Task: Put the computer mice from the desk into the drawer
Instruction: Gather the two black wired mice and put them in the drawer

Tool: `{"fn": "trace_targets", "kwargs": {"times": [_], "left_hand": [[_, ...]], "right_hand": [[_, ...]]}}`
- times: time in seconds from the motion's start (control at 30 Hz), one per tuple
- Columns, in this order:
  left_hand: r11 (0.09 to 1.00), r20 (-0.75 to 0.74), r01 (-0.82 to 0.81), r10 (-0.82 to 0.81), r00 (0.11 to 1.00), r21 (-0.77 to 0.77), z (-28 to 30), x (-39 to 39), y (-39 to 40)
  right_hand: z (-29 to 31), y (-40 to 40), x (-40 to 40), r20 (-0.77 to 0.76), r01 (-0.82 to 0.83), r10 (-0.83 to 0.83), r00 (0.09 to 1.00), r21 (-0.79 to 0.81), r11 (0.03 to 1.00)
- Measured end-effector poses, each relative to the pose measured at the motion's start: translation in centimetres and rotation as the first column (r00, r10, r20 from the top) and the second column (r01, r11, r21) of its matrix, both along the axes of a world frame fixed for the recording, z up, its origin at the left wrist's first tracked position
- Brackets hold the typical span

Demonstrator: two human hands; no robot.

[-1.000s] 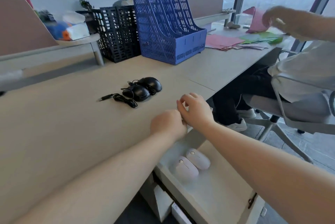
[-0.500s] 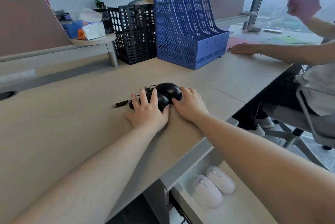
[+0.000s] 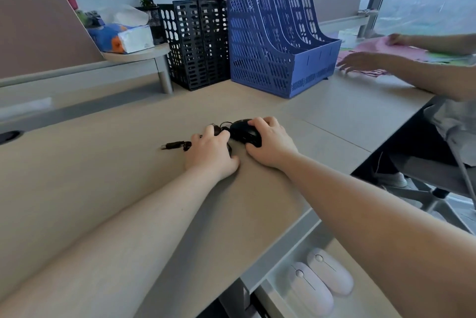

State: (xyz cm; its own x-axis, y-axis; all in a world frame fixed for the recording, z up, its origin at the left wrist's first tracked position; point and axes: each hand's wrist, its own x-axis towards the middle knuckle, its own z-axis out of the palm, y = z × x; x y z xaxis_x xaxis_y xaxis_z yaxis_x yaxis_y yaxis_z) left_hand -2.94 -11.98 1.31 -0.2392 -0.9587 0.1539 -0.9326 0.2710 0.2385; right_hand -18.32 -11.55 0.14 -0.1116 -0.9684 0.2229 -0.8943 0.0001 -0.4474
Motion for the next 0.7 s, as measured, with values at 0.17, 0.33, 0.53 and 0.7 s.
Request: {"fn": "trace_targets", "kwargs": {"times": [0.17, 0.33, 0.53, 0.7], "left_hand": [[0.999, 0.008, 0.001, -0.001, 1.000, -0.045, 0.5, 0.5, 1.1], [0.998, -0.005, 0.000, -0.001, 1.000, -0.059, 1.1, 0.7, 3.3], [0.999, 0.016, 0.031, -0.030, 0.999, -0.044, 2.5, -0.8, 8.6], [0.991, 0.049, 0.126, -0.124, 0.991, -0.041, 3.6, -3.4, 14.7]], "right_hand": [[1.0, 0.1, 1.3, 0.021, 0.051, -0.051, 0.998, 0.020, 0.998], [2.8, 2.0, 1.7, -0.064, 0.055, -0.044, 0.997, 0.177, 0.983], [4.6, 7.0, 0.4, -0.195, 0.083, -0.003, 0.981, 0.405, 0.911], [6.0, 13.1, -1.5, -0.126, 0.070, -0.012, 0.992, 0.467, 0.882]]}}
